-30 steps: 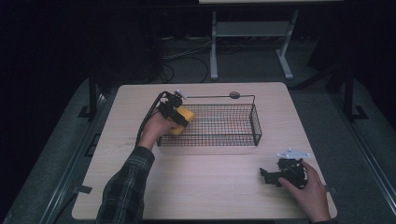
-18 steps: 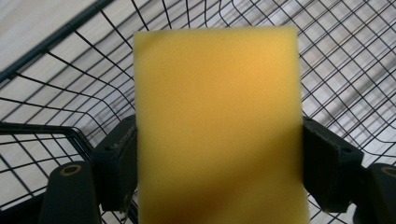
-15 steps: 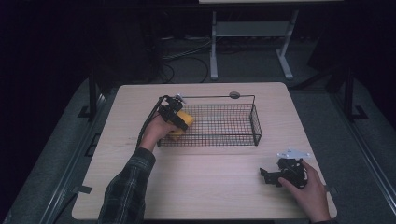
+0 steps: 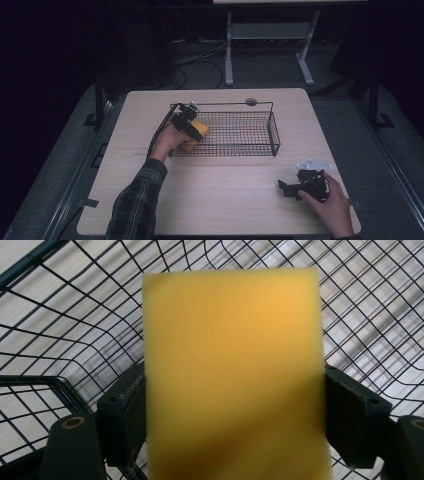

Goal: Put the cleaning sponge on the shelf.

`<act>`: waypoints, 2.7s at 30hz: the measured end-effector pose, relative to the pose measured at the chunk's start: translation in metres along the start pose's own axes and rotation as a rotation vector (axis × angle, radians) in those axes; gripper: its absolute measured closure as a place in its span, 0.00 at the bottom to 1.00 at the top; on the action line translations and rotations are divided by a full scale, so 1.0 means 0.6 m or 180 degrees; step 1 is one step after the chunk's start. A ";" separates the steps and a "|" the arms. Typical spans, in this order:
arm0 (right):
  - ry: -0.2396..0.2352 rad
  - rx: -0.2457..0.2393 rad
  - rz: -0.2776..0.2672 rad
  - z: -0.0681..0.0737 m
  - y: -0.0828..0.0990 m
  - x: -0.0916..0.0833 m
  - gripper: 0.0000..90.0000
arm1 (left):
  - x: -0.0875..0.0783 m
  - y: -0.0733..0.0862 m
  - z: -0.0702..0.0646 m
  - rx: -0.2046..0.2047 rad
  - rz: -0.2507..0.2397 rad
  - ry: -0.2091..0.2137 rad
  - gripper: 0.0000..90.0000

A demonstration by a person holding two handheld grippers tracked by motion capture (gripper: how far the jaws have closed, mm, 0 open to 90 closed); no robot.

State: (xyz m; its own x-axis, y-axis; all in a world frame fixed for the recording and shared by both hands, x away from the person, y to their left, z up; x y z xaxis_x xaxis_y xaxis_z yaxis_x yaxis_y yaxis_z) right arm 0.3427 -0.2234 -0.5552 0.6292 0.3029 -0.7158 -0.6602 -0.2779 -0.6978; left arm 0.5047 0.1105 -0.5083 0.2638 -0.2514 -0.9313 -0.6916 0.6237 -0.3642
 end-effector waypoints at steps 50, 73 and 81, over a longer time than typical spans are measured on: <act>0.0004 0.0009 0.0003 0.000 0.000 0.000 0.00 | -0.159 0.055 -0.016 0.0004 -0.0699 -0.0099 0.21; 0.0003 0.0006 0.0001 0.000 0.001 -0.001 0.00 | -0.167 0.198 -0.021 -0.0114 -0.0852 -0.0201 0.21; 0.0003 0.0006 0.0002 0.000 0.001 -0.001 0.00 | -0.159 0.241 -0.024 -0.0062 -0.0901 -0.0271 0.21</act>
State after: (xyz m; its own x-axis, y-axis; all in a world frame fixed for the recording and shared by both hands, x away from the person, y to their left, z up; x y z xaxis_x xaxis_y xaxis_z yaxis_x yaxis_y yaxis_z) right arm 0.3421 -0.2234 -0.5553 0.6290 0.3018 -0.7164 -0.6614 -0.2765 -0.6972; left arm 0.3699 0.2142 -0.4721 0.5030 -0.3498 -0.7903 -0.5951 0.5230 -0.6102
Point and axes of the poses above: each handheld gripper's, and its own axes: x roughly forward along the jaws, y roughly out of its underside, z roughly to its left, the point moved 10 cm from there along x, roughly forward along the jaws
